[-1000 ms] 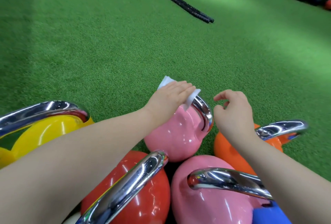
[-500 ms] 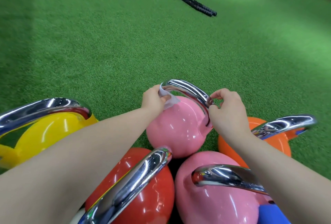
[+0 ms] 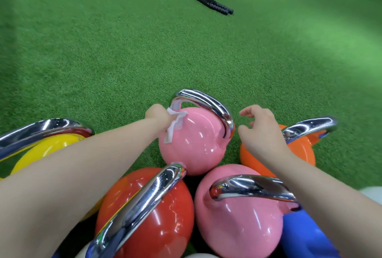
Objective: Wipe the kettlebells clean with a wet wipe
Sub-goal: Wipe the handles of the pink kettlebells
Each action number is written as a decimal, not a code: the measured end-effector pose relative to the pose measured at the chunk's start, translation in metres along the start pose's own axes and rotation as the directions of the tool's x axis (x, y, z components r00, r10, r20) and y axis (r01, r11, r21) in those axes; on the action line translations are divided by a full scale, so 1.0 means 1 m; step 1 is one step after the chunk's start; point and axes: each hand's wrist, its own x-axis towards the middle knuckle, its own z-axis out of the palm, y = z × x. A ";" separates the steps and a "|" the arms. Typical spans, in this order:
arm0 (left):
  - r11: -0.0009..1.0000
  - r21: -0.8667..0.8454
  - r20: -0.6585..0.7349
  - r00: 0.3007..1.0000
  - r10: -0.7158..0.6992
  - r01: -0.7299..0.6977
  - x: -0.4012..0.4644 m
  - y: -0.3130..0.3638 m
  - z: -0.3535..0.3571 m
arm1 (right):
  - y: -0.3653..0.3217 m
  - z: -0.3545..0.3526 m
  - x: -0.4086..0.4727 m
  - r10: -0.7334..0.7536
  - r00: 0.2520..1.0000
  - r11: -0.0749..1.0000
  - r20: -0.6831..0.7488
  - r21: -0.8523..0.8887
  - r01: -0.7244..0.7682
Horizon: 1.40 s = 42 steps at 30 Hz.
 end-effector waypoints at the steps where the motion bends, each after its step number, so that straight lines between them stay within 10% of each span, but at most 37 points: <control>1: 0.997 -0.074 0.045 0.999 0.026 -0.023 -0.007 0.002 -0.002 | 0.003 -0.007 -0.007 0.009 1.000 1.000 0.002 0.011 -0.009; 13: 0.888 0.030 0.244 0.864 0.440 -0.460 -0.163 0.035 -0.073 | 0.011 -0.069 -0.073 0.093 0.990 0.953 0.107 0.277 -0.120; 23: 0.750 -0.616 0.197 0.875 0.442 -0.240 -0.256 0.028 -0.025 | 0.019 -0.091 -0.109 -0.026 0.958 0.761 0.285 0.627 -0.166; 29: 0.743 -0.635 0.208 0.879 0.428 -0.211 -0.281 0.025 0.015 | 0.026 -0.087 -0.129 -0.182 0.911 0.660 0.371 0.732 -0.166; 42: 0.604 -0.784 0.090 0.935 0.342 -0.145 -0.285 0.014 0.026 | 0.048 -0.078 -0.109 0.020 0.980 0.620 0.198 0.766 -0.167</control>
